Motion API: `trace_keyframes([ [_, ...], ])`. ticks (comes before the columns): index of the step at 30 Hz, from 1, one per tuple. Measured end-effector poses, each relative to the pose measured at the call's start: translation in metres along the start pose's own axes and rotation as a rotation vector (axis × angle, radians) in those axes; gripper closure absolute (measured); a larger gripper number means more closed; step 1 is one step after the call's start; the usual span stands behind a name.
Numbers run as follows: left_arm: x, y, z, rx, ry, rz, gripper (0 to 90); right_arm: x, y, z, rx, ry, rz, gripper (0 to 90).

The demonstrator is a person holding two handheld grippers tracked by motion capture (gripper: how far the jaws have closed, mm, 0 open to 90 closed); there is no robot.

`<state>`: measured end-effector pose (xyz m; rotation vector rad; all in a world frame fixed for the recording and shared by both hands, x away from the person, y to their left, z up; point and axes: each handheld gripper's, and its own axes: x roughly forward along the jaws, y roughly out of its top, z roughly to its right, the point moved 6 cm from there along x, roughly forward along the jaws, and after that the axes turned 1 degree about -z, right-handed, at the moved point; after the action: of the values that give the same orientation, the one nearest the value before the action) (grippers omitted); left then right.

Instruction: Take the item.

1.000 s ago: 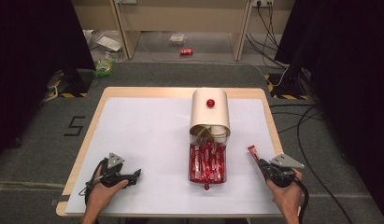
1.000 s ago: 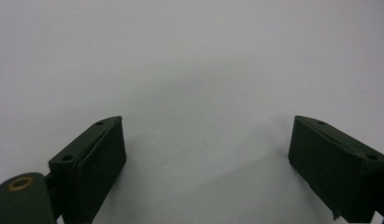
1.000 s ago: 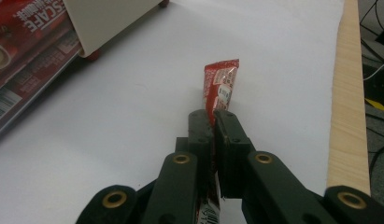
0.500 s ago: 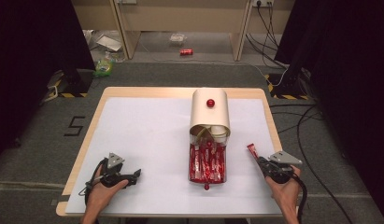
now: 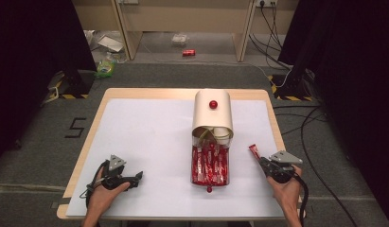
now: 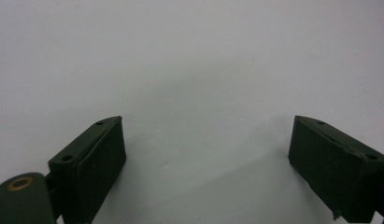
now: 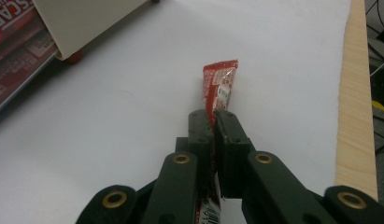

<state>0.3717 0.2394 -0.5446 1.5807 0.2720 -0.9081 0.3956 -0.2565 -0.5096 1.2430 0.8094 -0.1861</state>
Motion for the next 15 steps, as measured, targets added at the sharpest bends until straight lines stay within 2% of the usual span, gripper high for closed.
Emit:
trace_keyframes([
  [15,0.0,0.0,0.0,0.0,0.0,0.0,10.4,0.0057,-0.0046,0.0064,0.01,-0.015,-0.035,86.0],
])
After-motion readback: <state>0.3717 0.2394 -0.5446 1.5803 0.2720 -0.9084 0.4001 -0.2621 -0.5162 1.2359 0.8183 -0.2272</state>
